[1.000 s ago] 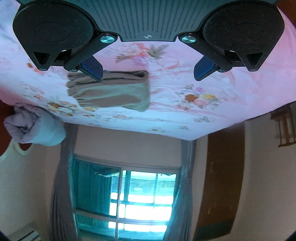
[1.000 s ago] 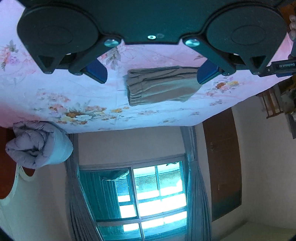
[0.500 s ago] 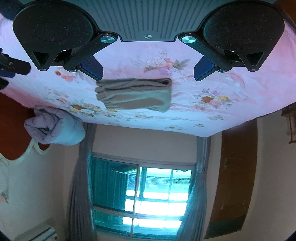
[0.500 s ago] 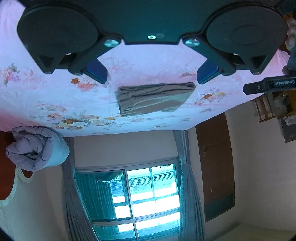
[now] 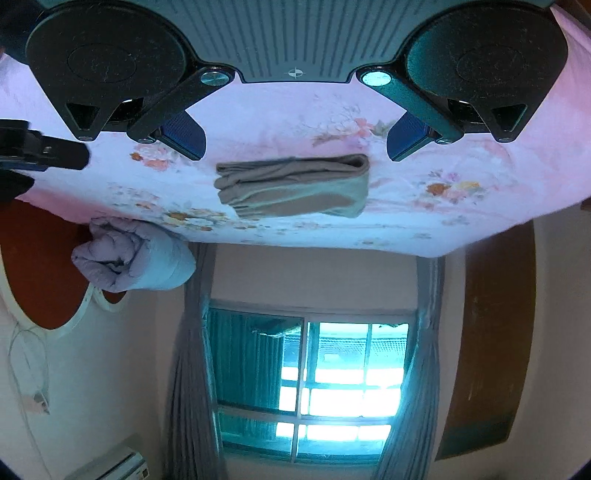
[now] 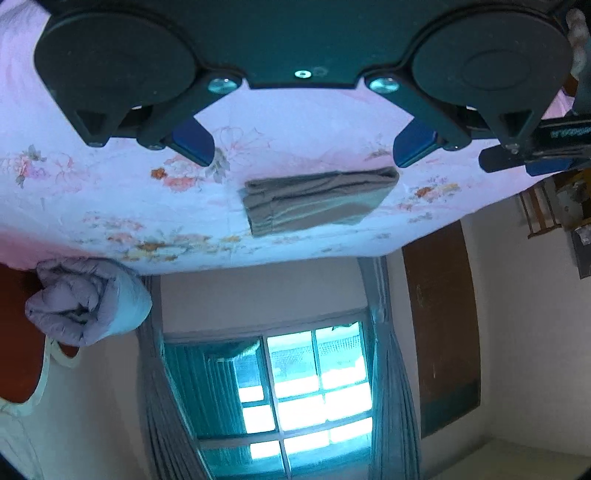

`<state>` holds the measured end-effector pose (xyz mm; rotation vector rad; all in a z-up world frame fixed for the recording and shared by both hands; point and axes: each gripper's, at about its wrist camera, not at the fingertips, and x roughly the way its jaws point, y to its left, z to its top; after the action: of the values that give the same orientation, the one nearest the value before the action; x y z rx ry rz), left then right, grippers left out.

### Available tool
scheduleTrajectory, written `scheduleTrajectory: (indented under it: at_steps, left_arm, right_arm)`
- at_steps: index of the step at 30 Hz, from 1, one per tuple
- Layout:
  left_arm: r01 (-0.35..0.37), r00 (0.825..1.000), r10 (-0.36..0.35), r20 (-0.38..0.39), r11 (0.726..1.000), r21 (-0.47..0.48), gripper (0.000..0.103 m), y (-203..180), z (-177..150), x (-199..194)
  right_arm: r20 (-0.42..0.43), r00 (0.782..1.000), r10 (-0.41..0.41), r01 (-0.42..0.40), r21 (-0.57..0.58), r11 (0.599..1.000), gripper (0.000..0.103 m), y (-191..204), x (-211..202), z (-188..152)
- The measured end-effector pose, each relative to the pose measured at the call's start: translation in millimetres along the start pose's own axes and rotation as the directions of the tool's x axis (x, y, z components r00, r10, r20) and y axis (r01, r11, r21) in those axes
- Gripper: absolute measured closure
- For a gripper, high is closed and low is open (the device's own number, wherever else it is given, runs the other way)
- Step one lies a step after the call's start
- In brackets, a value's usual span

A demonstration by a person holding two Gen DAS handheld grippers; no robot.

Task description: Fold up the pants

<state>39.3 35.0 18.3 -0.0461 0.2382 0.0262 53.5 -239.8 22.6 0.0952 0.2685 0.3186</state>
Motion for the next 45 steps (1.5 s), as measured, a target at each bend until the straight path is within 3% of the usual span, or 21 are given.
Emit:
scheduleTrajectory:
  at_steps: [4,10,45]
  left_arm:
    - [-0.011,0.999,0.011,-0.037,1.000,-0.006,0.000,-0.5,-9.2,6.1]
    - [-0.007,0.999,0.006,-0.031,1.000,-0.007,0.000,1.2,-9.6,7.8]
    - [0.006,1.000,-0.005,-0.030,1.000,0.019,0.000,-3.2,-9.2,8.3]
  right_arm:
    - [-0.006,1.000,-0.002,0.002,-0.040,0.999,0.006,7.1,0.6,-1.6]
    - [-0.043,0.999,-0.016,0.015,-0.033,0.999,0.006,4.6,7.9,-3.0]
    - [-0.040,0.999,-0.015,0.015,-0.016,1.000,0.006,1.3,5.7,-3.0]
